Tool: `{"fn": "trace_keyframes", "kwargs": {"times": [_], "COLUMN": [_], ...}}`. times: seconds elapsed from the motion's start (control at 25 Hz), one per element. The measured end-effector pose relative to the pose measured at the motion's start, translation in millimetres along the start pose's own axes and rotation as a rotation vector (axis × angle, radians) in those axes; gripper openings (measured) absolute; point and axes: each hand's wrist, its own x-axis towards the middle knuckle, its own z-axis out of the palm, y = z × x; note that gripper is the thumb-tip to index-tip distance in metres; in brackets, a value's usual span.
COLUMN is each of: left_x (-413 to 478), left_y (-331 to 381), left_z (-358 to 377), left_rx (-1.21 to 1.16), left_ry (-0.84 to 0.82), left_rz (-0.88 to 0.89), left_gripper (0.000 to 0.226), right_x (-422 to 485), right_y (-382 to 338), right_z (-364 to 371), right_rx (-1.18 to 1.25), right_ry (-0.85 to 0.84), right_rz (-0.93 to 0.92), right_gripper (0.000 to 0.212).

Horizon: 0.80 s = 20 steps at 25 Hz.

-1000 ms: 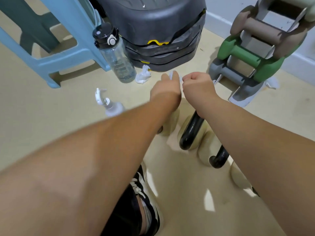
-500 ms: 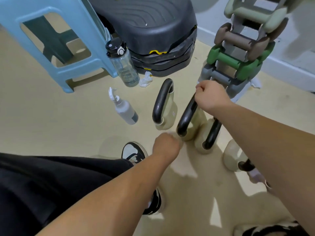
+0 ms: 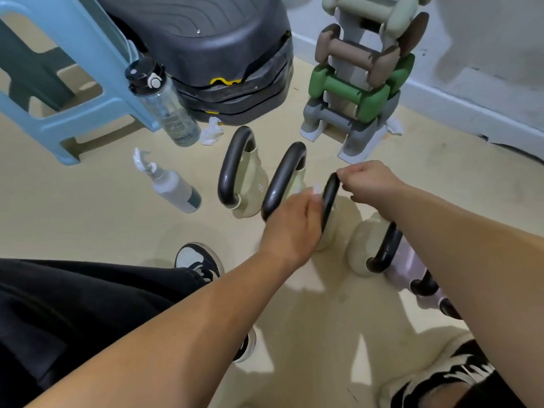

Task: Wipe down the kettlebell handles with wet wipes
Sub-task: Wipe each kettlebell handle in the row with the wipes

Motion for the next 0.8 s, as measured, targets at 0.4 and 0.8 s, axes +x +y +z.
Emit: {"fn": "trace_keyframes", "kwargs": {"times": [0.4,0.8], "left_x": [38.6,30.5], "left_y": [15.4,10.6], "left_z": [61.4,63.9], "left_rx": [0.145,0.211], "left_ry": [-0.059,-0.002], "left_rz": [-0.269,-0.111], "left_gripper": [0.066,0.054], "right_x": [24.6,19.5], "right_y": [0.3,3.6], "right_z": [-14.6,-11.2], "right_rx": [-0.03,0.395], "right_ry": [-0.089,-0.103], "right_rz": [0.003,0.199], "right_gripper": [0.04,0.044]}}
